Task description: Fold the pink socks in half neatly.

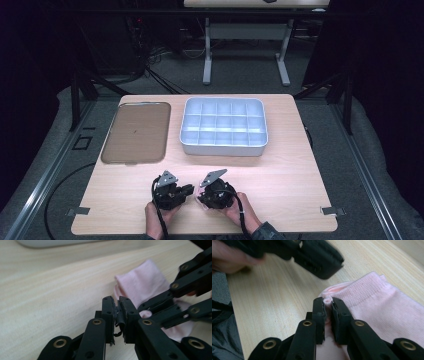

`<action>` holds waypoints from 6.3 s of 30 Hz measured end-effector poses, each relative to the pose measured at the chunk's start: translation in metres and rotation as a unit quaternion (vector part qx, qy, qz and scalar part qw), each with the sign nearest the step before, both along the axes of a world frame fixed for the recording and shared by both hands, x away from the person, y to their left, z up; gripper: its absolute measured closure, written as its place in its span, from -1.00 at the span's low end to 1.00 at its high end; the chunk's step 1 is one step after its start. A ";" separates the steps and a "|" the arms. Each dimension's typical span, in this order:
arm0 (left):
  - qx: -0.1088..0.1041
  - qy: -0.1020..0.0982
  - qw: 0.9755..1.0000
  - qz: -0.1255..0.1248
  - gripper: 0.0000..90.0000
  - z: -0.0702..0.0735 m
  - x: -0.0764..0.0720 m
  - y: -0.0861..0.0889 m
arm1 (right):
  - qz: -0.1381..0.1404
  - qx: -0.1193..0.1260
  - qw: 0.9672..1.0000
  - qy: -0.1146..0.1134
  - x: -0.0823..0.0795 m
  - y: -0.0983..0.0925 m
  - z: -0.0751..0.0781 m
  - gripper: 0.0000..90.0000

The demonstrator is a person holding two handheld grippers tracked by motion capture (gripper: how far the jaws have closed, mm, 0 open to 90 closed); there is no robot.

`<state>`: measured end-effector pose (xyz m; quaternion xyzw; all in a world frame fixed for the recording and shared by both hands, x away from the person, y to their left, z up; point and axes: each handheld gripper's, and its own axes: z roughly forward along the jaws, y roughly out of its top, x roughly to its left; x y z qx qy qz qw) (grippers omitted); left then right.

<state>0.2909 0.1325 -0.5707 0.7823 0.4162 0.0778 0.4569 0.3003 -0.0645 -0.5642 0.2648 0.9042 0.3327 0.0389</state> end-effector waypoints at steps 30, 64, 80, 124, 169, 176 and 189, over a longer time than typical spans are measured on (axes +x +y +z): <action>0.036 0.000 0.998 -0.054 0.94 -0.010 0.014 -0.025 | -0.036 0.062 0.997 -0.002 -0.002 -0.057 0.030 0.25; 0.030 -0.009 0.997 -0.070 0.60 -0.008 -0.003 -0.023 | -0.059 -0.012 0.998 -0.019 0.006 -0.049 -0.003 0.61; 0.062 -0.027 0.996 -0.065 0.77 -0.011 -0.004 -0.027 | -0.086 0.026 0.996 -0.020 0.002 -0.059 0.007 0.15; 0.058 0.005 0.998 -0.017 0.43 -0.009 -0.002 -0.031 | -0.160 -0.020 0.987 -0.021 -0.010 -0.055 -0.007 -0.15; 0.049 -0.056 0.996 -0.052 0.99 -0.006 -0.006 -0.039 | -0.157 -0.020 0.987 -0.007 -0.005 -0.062 -0.005 -0.02; 0.059 -0.054 0.995 -0.062 0.99 -0.014 -0.004 -0.039 | -0.147 -0.017 0.989 0.000 -0.003 -0.064 -0.005 0.06; 0.053 -0.063 0.994 -0.065 1.00 -0.017 -0.005 -0.038 | -0.162 0.008 0.986 0.050 0.003 -0.072 -0.002 0.42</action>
